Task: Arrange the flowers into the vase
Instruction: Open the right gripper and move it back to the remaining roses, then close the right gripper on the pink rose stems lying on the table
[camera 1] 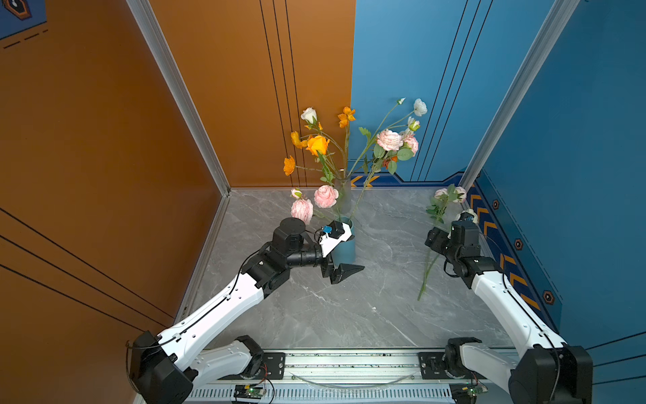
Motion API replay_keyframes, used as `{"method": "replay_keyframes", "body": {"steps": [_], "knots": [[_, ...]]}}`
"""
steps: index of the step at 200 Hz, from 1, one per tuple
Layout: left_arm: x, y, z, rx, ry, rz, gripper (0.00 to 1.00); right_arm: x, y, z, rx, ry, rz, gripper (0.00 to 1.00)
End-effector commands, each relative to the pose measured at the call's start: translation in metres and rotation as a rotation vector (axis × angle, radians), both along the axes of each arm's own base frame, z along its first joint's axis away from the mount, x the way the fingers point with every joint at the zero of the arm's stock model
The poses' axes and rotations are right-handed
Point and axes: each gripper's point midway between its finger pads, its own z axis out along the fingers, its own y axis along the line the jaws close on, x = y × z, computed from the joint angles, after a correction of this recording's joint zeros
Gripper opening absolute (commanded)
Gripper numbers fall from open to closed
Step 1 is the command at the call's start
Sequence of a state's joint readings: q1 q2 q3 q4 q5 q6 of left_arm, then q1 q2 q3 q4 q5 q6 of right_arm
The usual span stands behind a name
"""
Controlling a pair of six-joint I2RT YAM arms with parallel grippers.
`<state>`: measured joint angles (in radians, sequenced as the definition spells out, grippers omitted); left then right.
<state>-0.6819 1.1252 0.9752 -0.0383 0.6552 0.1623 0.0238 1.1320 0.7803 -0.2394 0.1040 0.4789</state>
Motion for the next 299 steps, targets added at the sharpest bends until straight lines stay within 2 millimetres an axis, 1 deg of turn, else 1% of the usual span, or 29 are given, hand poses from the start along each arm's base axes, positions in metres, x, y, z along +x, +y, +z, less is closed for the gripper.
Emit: {"method": "replay_keyframes", "body": {"steps": [1,18,31,52,55,56,81,98,109,124,152,156,160,181,205,219,248,269,299], "knots": [[0.004,-0.002,-0.018,0.101,-0.044,0.051,0.98,-0.001,-0.015,-0.031,0.09,0.111,-0.049,0.81],[-0.001,-0.006,-0.027,0.147,-0.047,0.033,0.98,0.016,-0.029,-0.049,0.13,0.169,-0.056,0.71],[-0.005,-0.01,-0.03,0.159,-0.047,0.01,0.98,0.032,-0.032,-0.063,0.179,0.204,-0.039,0.63],[-0.015,-0.014,-0.032,0.151,-0.037,-0.043,0.98,0.057,-0.031,-0.08,0.218,0.234,-0.008,0.58],[-0.017,-0.015,-0.031,0.149,-0.037,-0.052,0.98,0.06,-0.032,-0.081,0.216,0.235,-0.011,0.58],[-0.017,-0.015,-0.031,0.148,-0.037,-0.053,0.98,0.062,-0.033,-0.078,0.214,0.228,-0.011,0.58],[-0.018,-0.016,-0.033,0.15,-0.031,-0.063,0.98,0.086,-0.038,-0.094,0.214,0.236,-0.019,0.54],[-0.018,-0.017,-0.034,0.151,-0.032,-0.065,0.98,0.098,-0.042,-0.106,0.215,0.258,-0.031,0.53],[-0.018,-0.017,-0.034,0.152,-0.033,-0.067,0.98,0.106,-0.043,-0.112,0.215,0.267,-0.035,0.49],[-0.018,-0.017,-0.034,0.152,-0.032,-0.07,0.98,0.111,-0.046,-0.12,0.212,0.283,-0.046,0.47],[-0.017,-0.017,-0.034,0.153,-0.035,-0.069,0.98,0.124,-0.047,-0.13,0.211,0.294,-0.045,0.4],[-0.017,-0.018,-0.034,0.154,-0.035,-0.07,0.98,0.125,-0.045,-0.132,0.212,0.299,-0.041,0.39],[-0.019,-0.016,-0.041,0.176,-0.01,-0.073,0.98,0.127,-0.045,-0.132,0.213,0.298,-0.04,0.38],[-0.019,-0.016,-0.042,0.18,-0.008,-0.073,0.98,0.133,-0.04,-0.135,0.21,0.304,-0.03,0.37],[-0.019,-0.015,-0.042,0.183,-0.007,-0.07,0.98,0.137,-0.036,-0.133,0.203,0.3,-0.022,0.29],[-0.019,-0.015,-0.042,0.184,-0.01,-0.068,0.98,0.136,-0.035,-0.135,0.207,0.307,-0.02,0.25],[-0.019,-0.014,-0.039,0.18,-0.01,-0.067,0.98,0.131,-0.033,-0.133,0.209,0.31,-0.013,0.2],[-0.021,-0.014,-0.036,0.172,-0.013,-0.07,0.98,0.128,-0.032,-0.134,0.208,0.316,-0.011,0.21],[-0.022,-0.013,-0.033,0.167,-0.019,-0.071,0.98,0.121,-0.032,-0.145,0.183,0.37,-0.006,0.26]]}}
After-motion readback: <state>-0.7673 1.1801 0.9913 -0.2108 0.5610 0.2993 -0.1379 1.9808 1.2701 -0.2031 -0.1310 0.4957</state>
